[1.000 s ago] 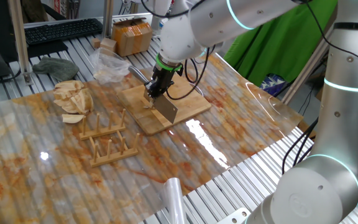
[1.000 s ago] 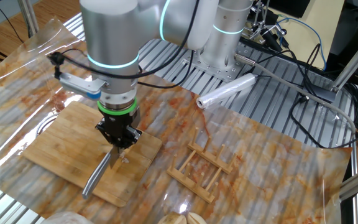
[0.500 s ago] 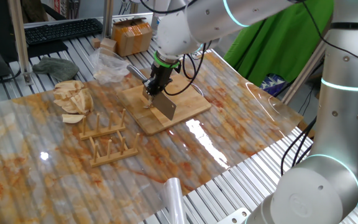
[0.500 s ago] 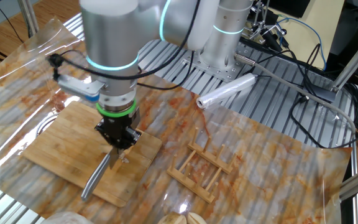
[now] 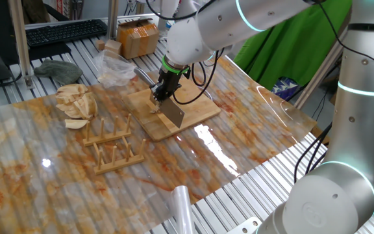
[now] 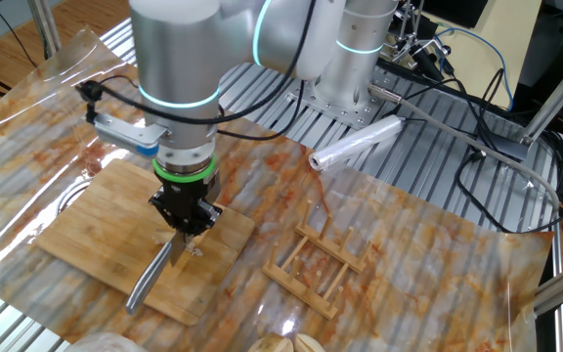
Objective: Slice the lotus root
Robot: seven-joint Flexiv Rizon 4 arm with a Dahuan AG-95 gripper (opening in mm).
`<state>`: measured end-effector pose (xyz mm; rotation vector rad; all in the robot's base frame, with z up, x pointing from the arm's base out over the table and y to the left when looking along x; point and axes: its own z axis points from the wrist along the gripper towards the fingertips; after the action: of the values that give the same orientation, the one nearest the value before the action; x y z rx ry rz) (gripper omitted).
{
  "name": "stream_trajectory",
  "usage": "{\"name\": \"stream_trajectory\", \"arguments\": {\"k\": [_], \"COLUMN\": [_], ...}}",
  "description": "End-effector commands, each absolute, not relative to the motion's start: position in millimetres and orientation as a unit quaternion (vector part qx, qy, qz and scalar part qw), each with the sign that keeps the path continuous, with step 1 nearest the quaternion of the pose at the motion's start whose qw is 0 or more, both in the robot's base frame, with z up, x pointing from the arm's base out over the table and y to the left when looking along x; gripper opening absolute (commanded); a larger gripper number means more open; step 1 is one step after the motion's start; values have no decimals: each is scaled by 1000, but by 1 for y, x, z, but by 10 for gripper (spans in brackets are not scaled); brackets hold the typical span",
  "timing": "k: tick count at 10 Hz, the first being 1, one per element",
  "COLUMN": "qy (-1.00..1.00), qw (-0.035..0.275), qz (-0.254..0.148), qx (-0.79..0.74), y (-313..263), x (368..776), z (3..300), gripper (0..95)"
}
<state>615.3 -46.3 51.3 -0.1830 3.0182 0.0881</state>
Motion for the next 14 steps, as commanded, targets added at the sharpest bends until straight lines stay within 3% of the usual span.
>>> {"name": "stream_trajectory", "arguments": {"k": [1, 14], "qy": [996, 997], "qw": [59, 52], "qz": [30, 25], "qx": [-60, -60], "y": [-47, -45], "x": [618, 601], "z": [52, 57], "gripper": [0, 0]}}
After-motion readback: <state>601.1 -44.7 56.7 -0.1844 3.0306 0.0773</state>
